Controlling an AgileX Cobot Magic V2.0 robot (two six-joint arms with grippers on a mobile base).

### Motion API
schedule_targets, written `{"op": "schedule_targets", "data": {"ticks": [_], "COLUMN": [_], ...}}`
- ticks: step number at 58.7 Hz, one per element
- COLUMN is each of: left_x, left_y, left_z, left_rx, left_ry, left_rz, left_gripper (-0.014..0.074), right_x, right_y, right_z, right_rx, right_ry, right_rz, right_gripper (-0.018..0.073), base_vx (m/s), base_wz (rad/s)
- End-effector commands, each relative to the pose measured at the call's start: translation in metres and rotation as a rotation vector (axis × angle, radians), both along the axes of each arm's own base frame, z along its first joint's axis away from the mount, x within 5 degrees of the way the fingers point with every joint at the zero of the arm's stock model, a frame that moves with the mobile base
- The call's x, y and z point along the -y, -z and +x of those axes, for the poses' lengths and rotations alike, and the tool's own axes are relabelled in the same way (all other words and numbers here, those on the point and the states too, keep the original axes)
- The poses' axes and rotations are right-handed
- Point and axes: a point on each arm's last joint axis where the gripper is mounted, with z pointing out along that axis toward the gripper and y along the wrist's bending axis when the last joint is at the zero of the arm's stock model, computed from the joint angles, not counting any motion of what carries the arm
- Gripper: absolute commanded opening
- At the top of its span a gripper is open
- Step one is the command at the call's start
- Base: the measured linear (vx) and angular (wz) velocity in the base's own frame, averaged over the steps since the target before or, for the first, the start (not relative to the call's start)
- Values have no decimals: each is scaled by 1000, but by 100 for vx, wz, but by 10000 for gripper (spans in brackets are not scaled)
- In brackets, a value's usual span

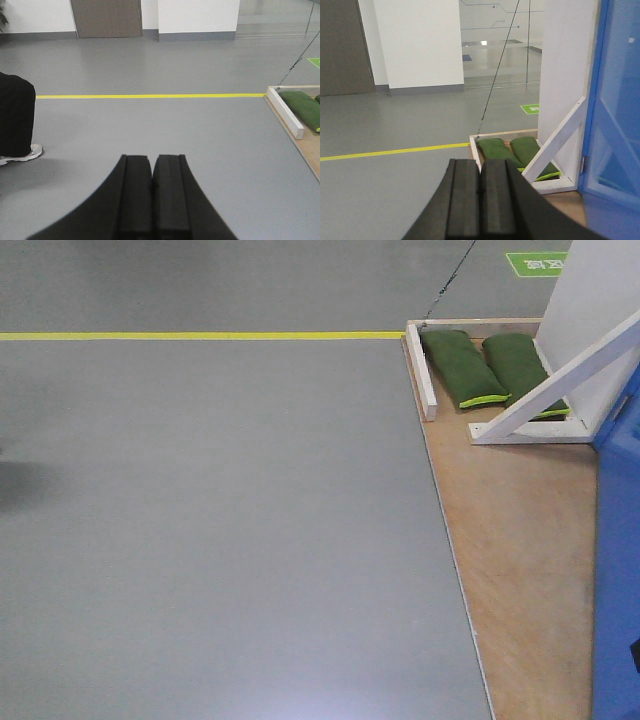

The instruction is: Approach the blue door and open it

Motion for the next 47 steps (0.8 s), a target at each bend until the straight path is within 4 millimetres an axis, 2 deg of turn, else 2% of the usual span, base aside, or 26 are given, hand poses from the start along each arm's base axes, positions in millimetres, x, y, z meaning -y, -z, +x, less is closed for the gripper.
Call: {"op": "schedule_targets", "data": {"ticks": [1,47], "left_x": [1,1], "left_y": [-18,-18], "left_z": [-1,-1], "left_rx": [128,126], "left_ry": [7,7], "left_rz": [4,3], "left_gripper": [73,73], "right_x": [-1,-1], "right_y": [-8,-8], "right_z": [-1,-1], "right_rx": [98,97], "right_ry": [-4,-4], "right_rz": [-17,-17], "right_gripper": [8,8], "base_vx": [10,3], "base_wz": [4,1]}}
